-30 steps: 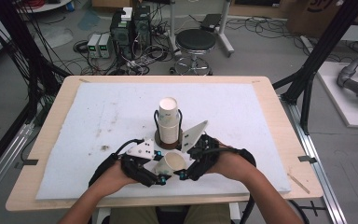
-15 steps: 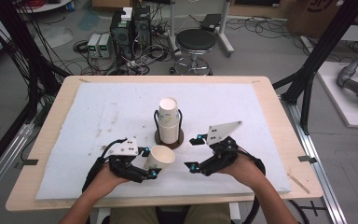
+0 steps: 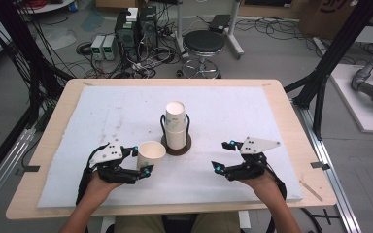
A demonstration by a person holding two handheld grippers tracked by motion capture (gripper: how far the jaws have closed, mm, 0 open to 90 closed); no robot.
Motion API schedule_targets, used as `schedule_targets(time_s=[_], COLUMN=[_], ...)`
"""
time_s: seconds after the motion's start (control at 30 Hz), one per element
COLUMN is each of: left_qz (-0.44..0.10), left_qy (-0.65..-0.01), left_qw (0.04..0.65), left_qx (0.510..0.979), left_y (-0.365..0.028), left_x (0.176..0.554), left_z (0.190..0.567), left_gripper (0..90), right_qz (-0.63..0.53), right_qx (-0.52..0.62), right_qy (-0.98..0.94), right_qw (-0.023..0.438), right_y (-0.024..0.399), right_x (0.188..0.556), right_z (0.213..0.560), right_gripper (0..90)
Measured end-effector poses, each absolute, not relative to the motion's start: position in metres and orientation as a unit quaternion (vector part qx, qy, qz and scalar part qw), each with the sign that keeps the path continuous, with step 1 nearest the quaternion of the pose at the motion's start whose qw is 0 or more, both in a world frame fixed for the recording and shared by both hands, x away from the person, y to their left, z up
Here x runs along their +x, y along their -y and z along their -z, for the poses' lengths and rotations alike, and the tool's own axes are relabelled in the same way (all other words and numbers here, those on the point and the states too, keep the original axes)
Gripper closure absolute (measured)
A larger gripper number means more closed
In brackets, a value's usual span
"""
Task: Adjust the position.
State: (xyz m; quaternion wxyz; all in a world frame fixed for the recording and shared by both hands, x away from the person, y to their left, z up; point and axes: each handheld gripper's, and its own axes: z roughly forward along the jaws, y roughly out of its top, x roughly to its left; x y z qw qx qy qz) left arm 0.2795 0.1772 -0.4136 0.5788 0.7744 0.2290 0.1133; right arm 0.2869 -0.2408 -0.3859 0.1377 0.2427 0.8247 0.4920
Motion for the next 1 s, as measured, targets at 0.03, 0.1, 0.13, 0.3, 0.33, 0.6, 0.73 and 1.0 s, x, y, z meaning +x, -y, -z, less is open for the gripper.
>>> schedule_targets(time_s=[0.03,0.1,0.13,0.3,0.33,0.6,0.73,1.0], left_qz=[-0.118,-0.125,-0.13,-0.141,-0.145,-0.178,-0.188,-0.203], left_qy=[-0.231,-0.236,-0.239,-0.252,-0.254,-0.275,-0.276,-0.285], left_qw=[0.581,0.588,0.591,0.606,0.607,0.619,0.632,0.633], left_qx=[0.771,0.764,0.759,0.741,0.739,0.714,0.699,0.69], left_y=[-0.18,-0.185,-0.187,-0.197,-0.2,-0.215,-0.222,-0.232], left_x=[0.28,0.28,0.28,0.278,0.278,0.274,0.274,0.272], left_z=[0.413,0.414,0.414,0.415,0.415,0.417,0.418,0.418], left_gripper=[33.7,33.7,33.7,33.7,33.7,33.4,33.4,33.4], right_qz=[-0.49,-0.49,-0.491,-0.493,-0.493,-0.497,-0.507,-0.514], right_qx=[0.248,0.255,0.26,0.285,0.29,0.303,0.308,0.311], right_qy=[-0.823,-0.819,-0.817,-0.806,-0.805,-0.794,-0.784,-0.776], right_qw=[0.143,0.154,0.155,0.161,0.161,0.173,0.181,0.19], right_y=[0.243,0.248,0.25,0.261,0.262,0.268,0.269,0.27], right_x=[0.286,0.286,0.286,0.289,0.29,0.289,0.288,0.29], right_z=[0.388,0.391,0.392,0.403,0.405,0.41,0.407,0.406], right_gripper=[23.1,23.1,23.1,23.0,23.0,23.1,23.1,23.1])
